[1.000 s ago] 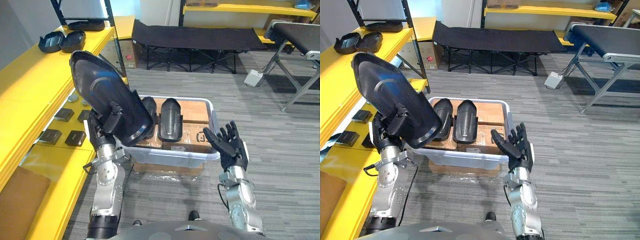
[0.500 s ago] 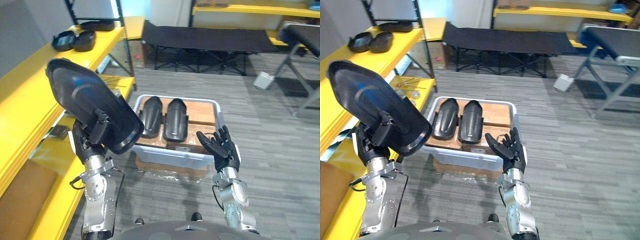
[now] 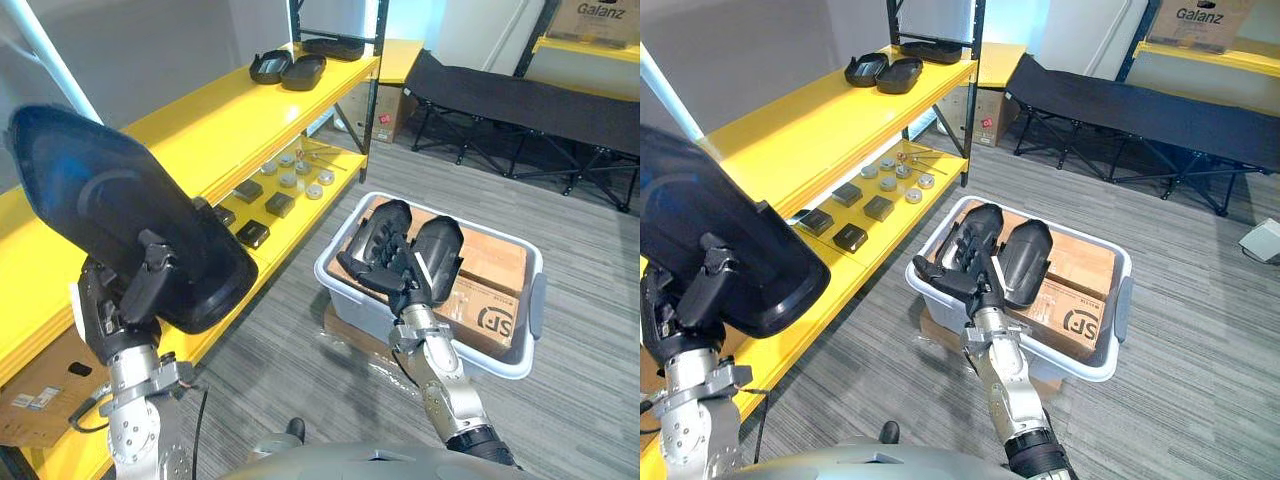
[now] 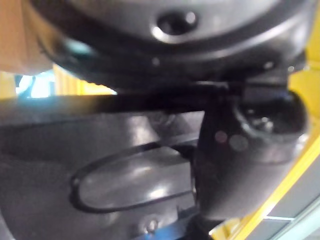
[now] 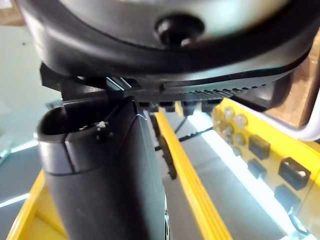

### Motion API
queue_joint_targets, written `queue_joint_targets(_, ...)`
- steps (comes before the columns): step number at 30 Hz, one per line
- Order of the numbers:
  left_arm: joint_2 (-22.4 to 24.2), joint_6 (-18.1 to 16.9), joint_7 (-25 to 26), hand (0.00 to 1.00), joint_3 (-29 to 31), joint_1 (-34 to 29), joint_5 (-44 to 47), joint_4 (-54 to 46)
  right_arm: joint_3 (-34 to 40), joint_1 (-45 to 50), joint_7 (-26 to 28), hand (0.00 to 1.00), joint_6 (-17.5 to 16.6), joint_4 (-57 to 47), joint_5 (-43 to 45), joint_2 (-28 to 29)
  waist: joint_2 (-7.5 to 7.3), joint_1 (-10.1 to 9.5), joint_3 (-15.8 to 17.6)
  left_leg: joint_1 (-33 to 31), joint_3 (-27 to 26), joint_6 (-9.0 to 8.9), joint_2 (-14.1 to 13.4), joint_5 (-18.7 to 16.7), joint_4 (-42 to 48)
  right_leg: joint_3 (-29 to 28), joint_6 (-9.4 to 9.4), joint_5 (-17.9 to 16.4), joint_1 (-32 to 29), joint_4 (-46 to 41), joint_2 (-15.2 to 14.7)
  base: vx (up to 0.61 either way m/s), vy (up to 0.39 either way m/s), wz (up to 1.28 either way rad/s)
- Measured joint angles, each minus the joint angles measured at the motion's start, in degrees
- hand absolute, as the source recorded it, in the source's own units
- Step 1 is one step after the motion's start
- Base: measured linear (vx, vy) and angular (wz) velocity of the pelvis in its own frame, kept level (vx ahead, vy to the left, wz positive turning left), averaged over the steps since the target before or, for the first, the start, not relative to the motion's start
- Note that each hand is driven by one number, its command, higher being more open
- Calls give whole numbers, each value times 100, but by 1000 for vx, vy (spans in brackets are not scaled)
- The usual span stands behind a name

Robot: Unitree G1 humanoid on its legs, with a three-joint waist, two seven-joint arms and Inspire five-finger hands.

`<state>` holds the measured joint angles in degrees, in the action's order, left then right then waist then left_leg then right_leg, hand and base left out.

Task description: Walk over and take three plastic housings, then place them on the shelf

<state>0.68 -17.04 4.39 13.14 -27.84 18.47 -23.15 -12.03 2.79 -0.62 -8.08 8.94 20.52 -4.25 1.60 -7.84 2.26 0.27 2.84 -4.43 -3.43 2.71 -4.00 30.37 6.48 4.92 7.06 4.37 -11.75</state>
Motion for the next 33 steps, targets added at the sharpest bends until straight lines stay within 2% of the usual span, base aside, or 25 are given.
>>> queue_joint_targets(2,-78,-3,-275,0,-111,89,17,0,-13,23,34,100,121,0,-231,-123,7,122,11,-230,-352,38,-107,23,160,292,19,-76,24,-88,-2,-53,-3,61)
queue_joint_targets(4,-154,-3,-511,0,-222,151,16,0,-13,62,34,100,142,-1,-232,-255,25,183,23,-309,-488,70,-162,118,157,497,33,-79,45,-167,-18,-20,-3,64)
queue_joint_targets(7,-192,-13,-1028,0,-386,322,107,0,18,85,15,100,141,0,-493,-299,66,158,47,-286,-335,52,-128,350,-74,716,74,-201,53,-367,-84,10,11,47)
queue_joint_targets(9,-346,-24,-1307,0,-520,417,181,3,17,97,19,100,134,0,-802,-302,73,184,57,-277,-298,60,-68,329,-103,793,131,-429,29,-743,-244,16,34,45)
queue_joint_targets(10,-468,-24,-1458,0,-616,502,242,17,14,113,30,100,120,-11,-857,-299,65,201,64,-282,-199,92,-13,323,-104,707,136,-612,-14,-1015,-335,36,46,71)
queue_joint_targets(12,-772,-26,-1904,0,-977,850,456,73,25,237,4,100,68,-69,-891,-280,-5,377,115,-321,161,164,138,360,-103,-313,-95,-1052,-85,-1622,-452,49,57,121)
queue_joint_targets(13,-811,-28,-2005,0,-1082,938,459,89,25,281,1,100,53,-90,-891,-282,-16,410,123,-327,153,177,131,368,-103,-510,-114,-1102,-108,-1759,-454,59,26,124)
queue_joint_targets(14,-855,-54,-2160,0,-1261,1042,459,93,5,330,14,100,34,-92,-888,-272,-59,473,148,-344,59,204,104,415,-101,-725,-47,-1203,-122,-1985,-474,44,-47,94)
queue_joint_targets(15,-852,-71,-2255,0,-1383,1059,458,93,-2,328,62,100,34,-92,-888,-266,-106,481,162,-372,-1,180,107,545,-81,-702,98,-1326,-114,-2104,-523,51,-70,70)
queue_joint_targets(18,-850,-46,-2153,0,-1474,1027,419,138,-4,260,315,100,35,-94,-888,-282,-107,328,199,-401,-133,49,87,657,-72,-715,215,-1479,-187,-2036,-533,9,-97,-6)
queue_joint_targets(22,-793,-46,-1735,0,-1636,1050,418,247,-14,186,535,100,35,-98,-885,-455,32,380,322,-476,-198,14,63,714,-68,-758,345,-1603,-216,-1935,-503,-55,-58,-11)
queue_joint_targets(23,-765,-46,-1648,0,-1751,1037,419,262,-33,185,586,100,38,-118,-886,-563,90,424,413,-503,-183,16,55,720,-26,-746,343,-1605,-227,-1964,-498,-92,-29,2)
queue_joint_targets(25,-752,-46,-1580,0,-1854,1018,392,261,-46,184,637,100,40,-152,-886,-675,110,459,511,-539,-183,39,54,703,4,-759,327,-1639,-298,-2039,-517,-106,-5,1)
queue_joint_targets(27,-752,-46,-1485,0,-1913,1022,386,261,-70,183,644,100,41,-278,-879,-673,63,472,561,-711,-196,45,58,616,206,-792,303,-1657,-424,-2147,-540,-81,14,-3)
queue_joint_targets(29,-751,-45,-1338,0,-1902,982,383,261,-230,183,649,100,40,-487,-876,-661,-84,430,764,-863,-254,26,112,278,876,-867,328,-1671,-370,-2323,-646,-28,36,-14)
queue_joint_targets(30,-753,-45,-1305,0,-1897,960,382,261,-275,183,649,100,39,-526,-876,-656,-105,417,781,-956,-258,35,125,138,1128,-873,348,-1692,-355,-2357,-672,-25,46,-12)
queue_joint_targets(32,-733,-38,-1237,0,-1893,921,345,260,-368,161,640,100,26,-579,-868,-630,-73,330,861,-1271,-261,106,142,-417,2127,-862,426,-1813,-247,-2537,-751,-38,95,2)
queue_joint_targets(33,-721,-38,-1239,0,-1865,907,336,252,-370,150,621,100,26,-578,-799,-610,-38,277,916,-1425,-297,156,154,-761,2655,-822,444,-2000,-155,-2675,-829,-61,144,11)
